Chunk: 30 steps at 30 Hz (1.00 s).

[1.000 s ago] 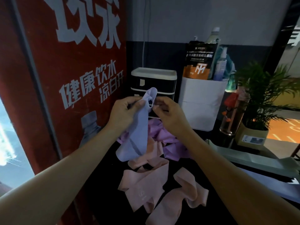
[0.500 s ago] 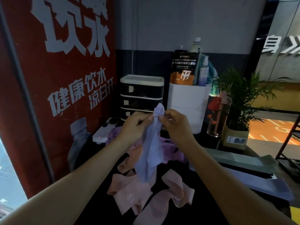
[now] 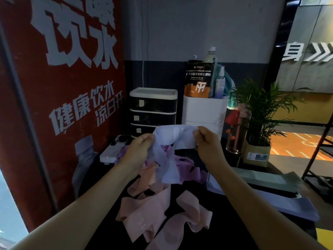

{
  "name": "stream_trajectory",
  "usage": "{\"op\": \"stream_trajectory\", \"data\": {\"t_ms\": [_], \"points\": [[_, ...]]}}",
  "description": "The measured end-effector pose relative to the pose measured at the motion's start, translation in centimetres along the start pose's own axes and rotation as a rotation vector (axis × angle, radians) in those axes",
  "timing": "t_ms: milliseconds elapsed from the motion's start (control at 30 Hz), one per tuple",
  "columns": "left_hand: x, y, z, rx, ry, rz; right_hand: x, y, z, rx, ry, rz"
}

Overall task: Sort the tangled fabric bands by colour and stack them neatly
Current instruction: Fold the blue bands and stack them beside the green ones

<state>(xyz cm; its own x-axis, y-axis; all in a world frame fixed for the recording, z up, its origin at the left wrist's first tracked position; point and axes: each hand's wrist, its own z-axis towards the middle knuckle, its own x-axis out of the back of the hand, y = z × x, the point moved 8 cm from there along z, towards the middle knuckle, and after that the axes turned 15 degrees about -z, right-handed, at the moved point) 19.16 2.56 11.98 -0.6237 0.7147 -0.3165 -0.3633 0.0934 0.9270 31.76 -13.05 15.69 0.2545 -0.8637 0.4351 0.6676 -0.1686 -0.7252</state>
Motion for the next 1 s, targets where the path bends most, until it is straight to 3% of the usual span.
{"op": "stream_trajectory", "data": {"t_ms": [133,267,367,433,500,567,733,1000], "points": [[-0.3,-0.7,-0.4,0.141,0.032,-0.212,-0.4,0.1,-0.2,-0.006,-0.057,0.059],[-1.7,-0.4,-1.1,0.105,-0.075,-0.023,-0.9,0.4,-0.5,-0.082,-0.122,0.184],[-1.5,-0.4,-1.3,0.062,-0.037,-0.042,-1.4,0.9,-0.7,-0.257,-0.125,0.453],[-1.9,-0.5,-1.5,0.073,-0.099,-0.089,-1.7,0.9,-0.8,-0.282,-0.171,0.528],[-2.1,-0.3,-1.5,0.048,-0.149,-0.074,-1.8,0.5,-1.1,-0.197,-0.270,0.418],[-2.1,0.2,-1.3,0.010,-0.161,-0.062,-1.6,0.5,-1.2,-0.100,-0.324,0.114],[-1.4,0.7,-0.9,0.050,-0.193,-0.013,0.8,0.1,-0.3,0.050,-0.159,-0.120],[0.5,0.3,-0.2,0.111,-0.214,0.113,1.6,2.1,-0.5,-0.182,-0.242,0.259]]}}
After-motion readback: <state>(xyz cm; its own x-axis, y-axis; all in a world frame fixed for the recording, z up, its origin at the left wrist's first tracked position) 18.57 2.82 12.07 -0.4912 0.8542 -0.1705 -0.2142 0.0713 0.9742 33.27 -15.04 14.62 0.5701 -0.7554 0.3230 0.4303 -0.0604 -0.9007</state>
